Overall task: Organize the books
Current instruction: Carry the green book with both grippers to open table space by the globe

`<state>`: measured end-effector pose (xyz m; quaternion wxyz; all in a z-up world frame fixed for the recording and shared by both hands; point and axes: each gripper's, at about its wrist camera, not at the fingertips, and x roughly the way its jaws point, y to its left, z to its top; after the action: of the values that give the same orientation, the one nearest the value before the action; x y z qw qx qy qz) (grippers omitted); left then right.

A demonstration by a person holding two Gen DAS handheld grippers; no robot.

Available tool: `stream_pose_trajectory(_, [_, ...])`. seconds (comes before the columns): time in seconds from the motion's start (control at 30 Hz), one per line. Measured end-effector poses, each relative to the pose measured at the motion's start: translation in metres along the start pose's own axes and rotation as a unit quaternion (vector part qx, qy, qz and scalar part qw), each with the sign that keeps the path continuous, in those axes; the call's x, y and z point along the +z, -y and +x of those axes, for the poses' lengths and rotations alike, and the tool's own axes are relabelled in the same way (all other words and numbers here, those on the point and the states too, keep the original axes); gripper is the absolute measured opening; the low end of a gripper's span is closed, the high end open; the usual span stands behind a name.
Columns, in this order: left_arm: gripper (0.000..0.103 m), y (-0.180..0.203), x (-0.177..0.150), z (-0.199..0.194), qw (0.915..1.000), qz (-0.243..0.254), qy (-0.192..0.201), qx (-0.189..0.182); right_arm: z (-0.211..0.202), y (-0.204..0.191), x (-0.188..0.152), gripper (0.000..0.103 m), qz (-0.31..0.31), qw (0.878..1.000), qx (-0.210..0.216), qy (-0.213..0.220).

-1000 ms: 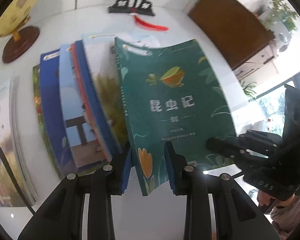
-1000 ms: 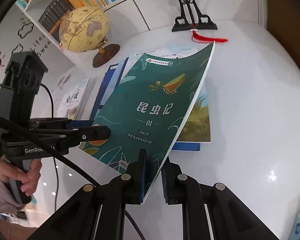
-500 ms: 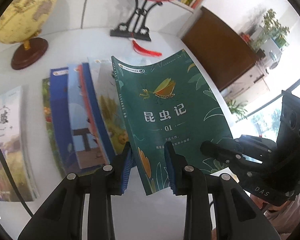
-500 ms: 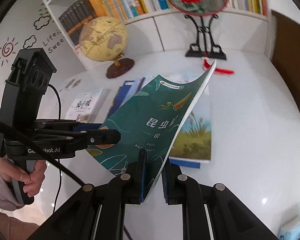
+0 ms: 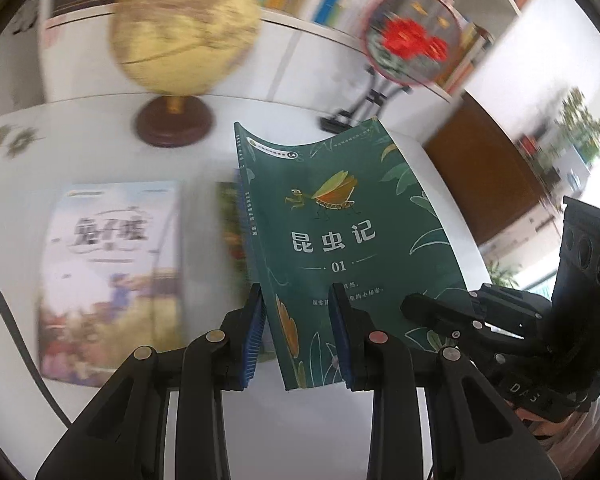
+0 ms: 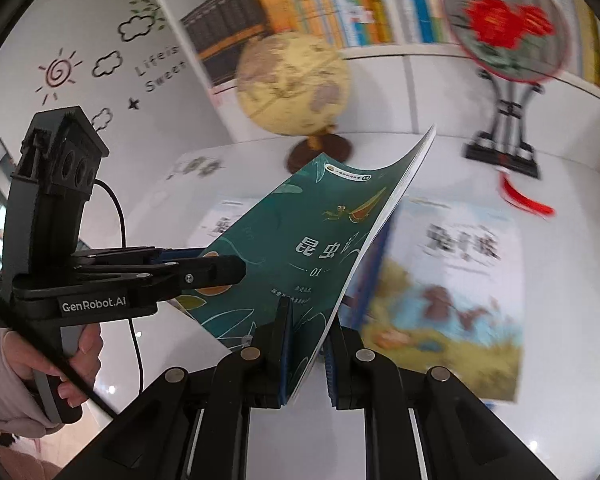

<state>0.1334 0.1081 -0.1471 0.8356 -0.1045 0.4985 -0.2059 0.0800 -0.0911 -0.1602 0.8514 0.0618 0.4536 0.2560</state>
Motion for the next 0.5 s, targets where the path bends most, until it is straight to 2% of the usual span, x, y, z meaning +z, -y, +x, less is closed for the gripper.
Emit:
stream_pose_trajectory(0.27, [0.027,-0.079,-0.008,-0.034,0.9985,-0.042,0.022,0.027,0.051,-0.066,0.018,0.014,-0.033,0.999,0.027,-0.013])
stream_pose_trajectory(0.5, [0.027,-0.134,-0.014,-0.044,0.9965,-0.072,0.023,0.036,0.098,-0.115,0.026,0.014,-0.045,0.998,0.037,-0.03])
